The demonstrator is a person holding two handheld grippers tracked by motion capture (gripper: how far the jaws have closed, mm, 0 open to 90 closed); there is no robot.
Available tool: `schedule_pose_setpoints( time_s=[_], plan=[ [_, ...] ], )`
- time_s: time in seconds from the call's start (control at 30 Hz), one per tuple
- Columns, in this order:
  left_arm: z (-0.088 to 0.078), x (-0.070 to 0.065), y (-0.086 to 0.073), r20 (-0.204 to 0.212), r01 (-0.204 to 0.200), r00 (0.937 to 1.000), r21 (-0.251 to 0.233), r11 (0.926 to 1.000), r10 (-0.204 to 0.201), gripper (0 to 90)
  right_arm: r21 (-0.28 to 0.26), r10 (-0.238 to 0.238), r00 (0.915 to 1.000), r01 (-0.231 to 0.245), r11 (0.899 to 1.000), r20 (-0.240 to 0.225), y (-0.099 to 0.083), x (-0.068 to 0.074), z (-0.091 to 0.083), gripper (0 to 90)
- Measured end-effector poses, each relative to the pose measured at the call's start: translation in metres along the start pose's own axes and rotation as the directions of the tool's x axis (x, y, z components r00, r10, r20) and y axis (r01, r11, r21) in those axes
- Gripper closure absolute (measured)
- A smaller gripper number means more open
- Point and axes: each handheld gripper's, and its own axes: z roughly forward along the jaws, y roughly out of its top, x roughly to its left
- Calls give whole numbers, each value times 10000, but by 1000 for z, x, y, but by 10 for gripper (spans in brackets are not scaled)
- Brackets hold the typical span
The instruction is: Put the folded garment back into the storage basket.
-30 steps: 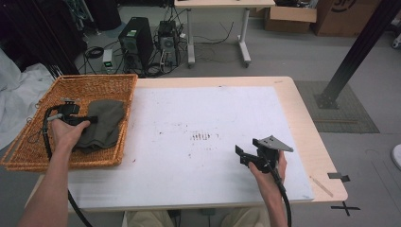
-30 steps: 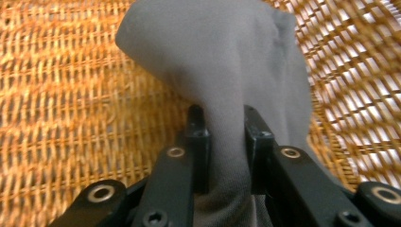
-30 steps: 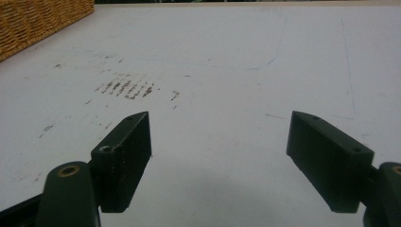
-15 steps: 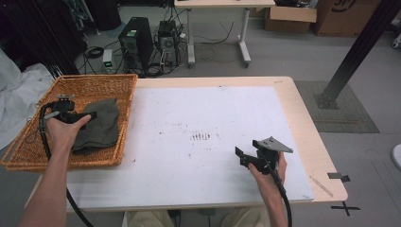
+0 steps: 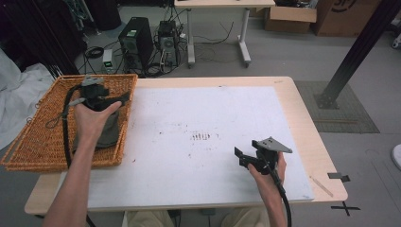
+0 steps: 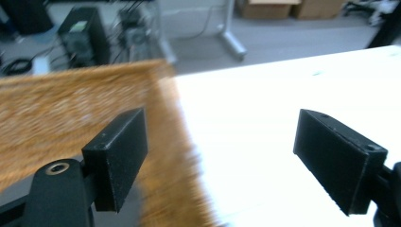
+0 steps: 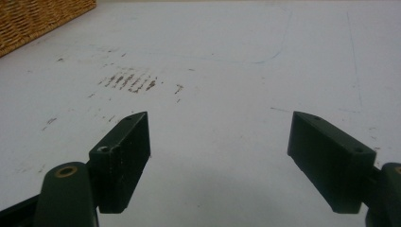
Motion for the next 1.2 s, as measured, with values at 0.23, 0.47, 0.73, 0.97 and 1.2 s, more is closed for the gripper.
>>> schedule_pose_setpoints(
  time_s=[0.23, 0.47, 0.73, 0.97, 1.2],
  plan=[
    [17, -64, -5, 1018, -602, 9930, -49, 9982, 604, 179, -41, 63, 9997, -62, 10000, 239, -1, -7, -1, 218],
    [45, -109, -40, 1769, -609, 9828, 405, 9973, 528, 183, 134, 138, 9994, -143, 9998, 323, -1, -13, 2, 214],
    [37, -143, -93, 2505, -1069, 9610, -559, 9927, 1176, 192, -648, -64, 9956, 124, 9978, 930, -4, -11, -3, 240],
    [31, -143, -129, 2456, -666, 9647, -1225, 9902, 953, 218, -1345, -266, 9940, 408, 9901, 1060, -8, -8, -9, 263],
    [32, -135, -149, 2255, -528, 9710, -1234, 9910, 798, 244, -1592, -342, 9911, 548, 9857, 1290, -10, -6, -11, 264]
  ],
)
